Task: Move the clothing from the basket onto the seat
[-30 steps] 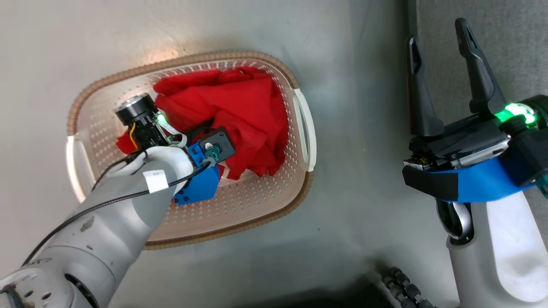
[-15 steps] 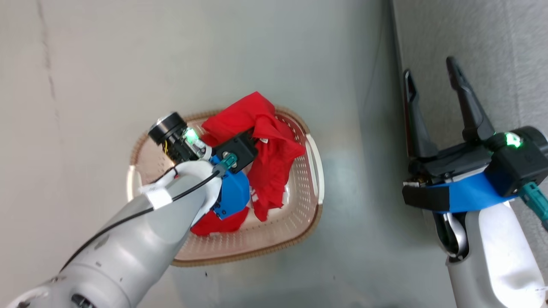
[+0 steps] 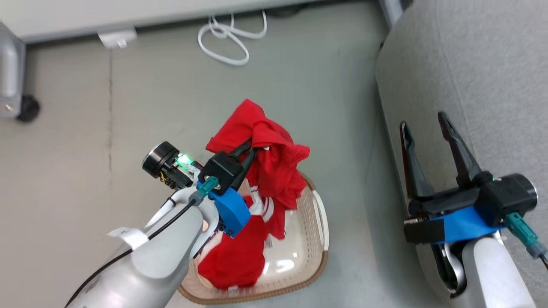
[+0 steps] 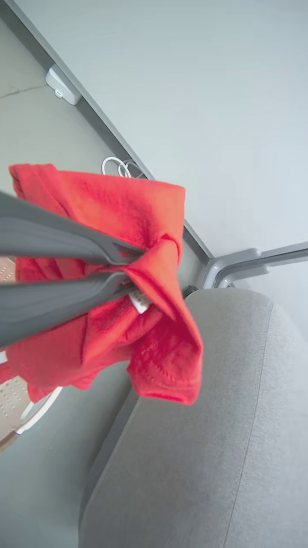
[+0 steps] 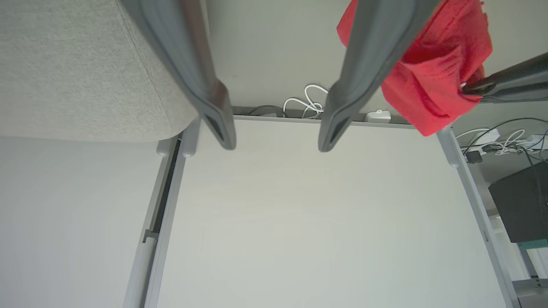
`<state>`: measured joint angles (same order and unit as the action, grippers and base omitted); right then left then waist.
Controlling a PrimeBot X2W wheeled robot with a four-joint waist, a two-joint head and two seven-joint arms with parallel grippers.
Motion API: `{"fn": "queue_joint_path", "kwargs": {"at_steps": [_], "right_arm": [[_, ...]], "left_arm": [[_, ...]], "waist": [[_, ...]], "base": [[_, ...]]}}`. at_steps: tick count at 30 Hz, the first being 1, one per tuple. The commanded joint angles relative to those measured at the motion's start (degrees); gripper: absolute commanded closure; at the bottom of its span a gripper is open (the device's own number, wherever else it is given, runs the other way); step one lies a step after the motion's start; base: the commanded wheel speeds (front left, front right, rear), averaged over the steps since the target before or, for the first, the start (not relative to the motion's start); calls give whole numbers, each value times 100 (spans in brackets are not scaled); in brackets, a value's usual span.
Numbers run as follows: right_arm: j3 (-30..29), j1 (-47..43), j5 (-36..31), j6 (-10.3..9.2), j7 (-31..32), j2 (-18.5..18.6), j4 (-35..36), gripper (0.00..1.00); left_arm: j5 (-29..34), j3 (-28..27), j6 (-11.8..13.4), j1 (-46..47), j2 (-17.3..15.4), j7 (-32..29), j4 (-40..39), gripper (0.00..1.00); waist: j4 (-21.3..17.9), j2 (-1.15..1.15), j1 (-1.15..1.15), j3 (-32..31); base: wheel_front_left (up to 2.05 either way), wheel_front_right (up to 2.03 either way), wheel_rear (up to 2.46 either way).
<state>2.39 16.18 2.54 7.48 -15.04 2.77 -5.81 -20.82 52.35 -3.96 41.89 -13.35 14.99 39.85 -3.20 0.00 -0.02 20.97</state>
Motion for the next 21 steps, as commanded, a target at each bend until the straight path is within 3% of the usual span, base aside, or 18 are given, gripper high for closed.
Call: {"fn": "queue_joint_path", "kwargs": {"at_steps": [1,12,21], "right_arm": [[-24,-122,10,3,-22,20,-13,0],[-56,-492,87,3,-22,20,-47,0],[20,-644,174,3,-22,20,-65,0]], "left_arm": [[52,-140,37,-102,-24,29,-134,100],[522,-1377,0,-554,19,29,-1498,100],[851,-1818,-130,-462,298,29,-2316,100]], "waist": [[80,0,2,-367],[199,0,2,-995],[249,0,2,-1237]], "base": [[0,0,0],[0,0,0],[0,0,0]]}}
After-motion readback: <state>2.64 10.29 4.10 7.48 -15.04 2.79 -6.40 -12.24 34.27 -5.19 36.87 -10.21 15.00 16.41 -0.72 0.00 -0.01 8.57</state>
